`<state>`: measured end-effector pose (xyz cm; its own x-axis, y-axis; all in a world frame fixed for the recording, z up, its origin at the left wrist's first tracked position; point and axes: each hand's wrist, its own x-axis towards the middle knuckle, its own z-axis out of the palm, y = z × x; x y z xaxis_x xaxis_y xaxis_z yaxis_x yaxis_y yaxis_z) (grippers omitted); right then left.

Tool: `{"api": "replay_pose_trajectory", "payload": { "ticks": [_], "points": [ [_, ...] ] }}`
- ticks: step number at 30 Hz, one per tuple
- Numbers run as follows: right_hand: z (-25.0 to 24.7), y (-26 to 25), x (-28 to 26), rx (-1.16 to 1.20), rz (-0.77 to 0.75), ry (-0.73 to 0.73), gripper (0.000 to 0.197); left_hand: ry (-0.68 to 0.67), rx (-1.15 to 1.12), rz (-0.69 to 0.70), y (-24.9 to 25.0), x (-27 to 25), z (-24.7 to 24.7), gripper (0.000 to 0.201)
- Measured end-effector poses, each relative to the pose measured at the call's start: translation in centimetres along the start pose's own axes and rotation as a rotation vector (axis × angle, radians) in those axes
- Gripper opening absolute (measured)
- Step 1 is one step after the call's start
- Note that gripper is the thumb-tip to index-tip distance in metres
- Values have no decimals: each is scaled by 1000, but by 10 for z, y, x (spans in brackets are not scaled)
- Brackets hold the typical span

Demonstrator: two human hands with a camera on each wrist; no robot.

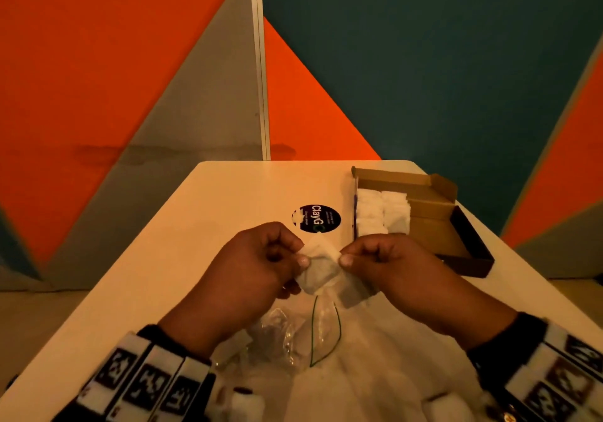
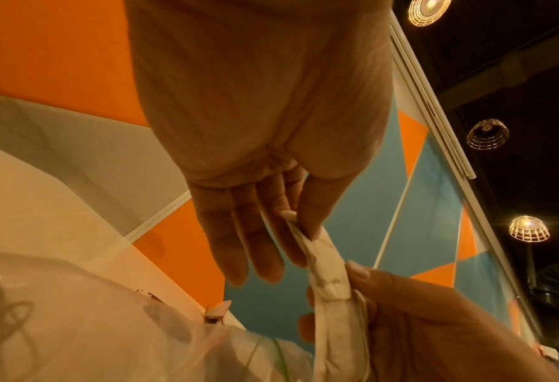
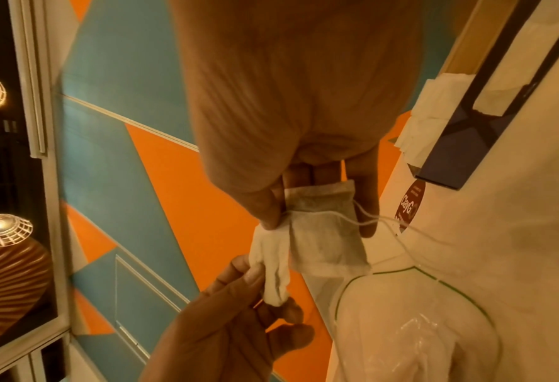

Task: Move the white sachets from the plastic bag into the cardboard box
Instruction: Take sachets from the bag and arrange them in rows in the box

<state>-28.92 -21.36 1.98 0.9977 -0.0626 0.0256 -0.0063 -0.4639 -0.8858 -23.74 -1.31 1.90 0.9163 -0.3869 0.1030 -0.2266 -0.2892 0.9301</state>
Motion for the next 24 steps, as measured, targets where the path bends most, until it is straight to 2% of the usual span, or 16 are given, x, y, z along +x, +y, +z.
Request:
{"api": "replay_pose_trajectory", "payload": {
  "ticks": [6, 10, 15, 20, 24],
  "points": [
    [2, 1, -2, -64, -64, 40, 8, -132, 135, 61, 6, 0, 6, 16],
    [-8, 1, -3, -185, -83, 55, 9, -89, 344, 118, 7, 4, -2, 10],
    [-33, 10, -3, -555, -91, 1, 11, -43, 521, 98, 12, 7, -29, 6],
    [-50, 28, -2, -615, -18, 21, 9, 0, 509, 84, 12, 9, -44, 5],
    [-50, 31, 0, -510, -29, 107, 6, -5, 457, 101, 9, 9, -36, 3]
  ]
}}
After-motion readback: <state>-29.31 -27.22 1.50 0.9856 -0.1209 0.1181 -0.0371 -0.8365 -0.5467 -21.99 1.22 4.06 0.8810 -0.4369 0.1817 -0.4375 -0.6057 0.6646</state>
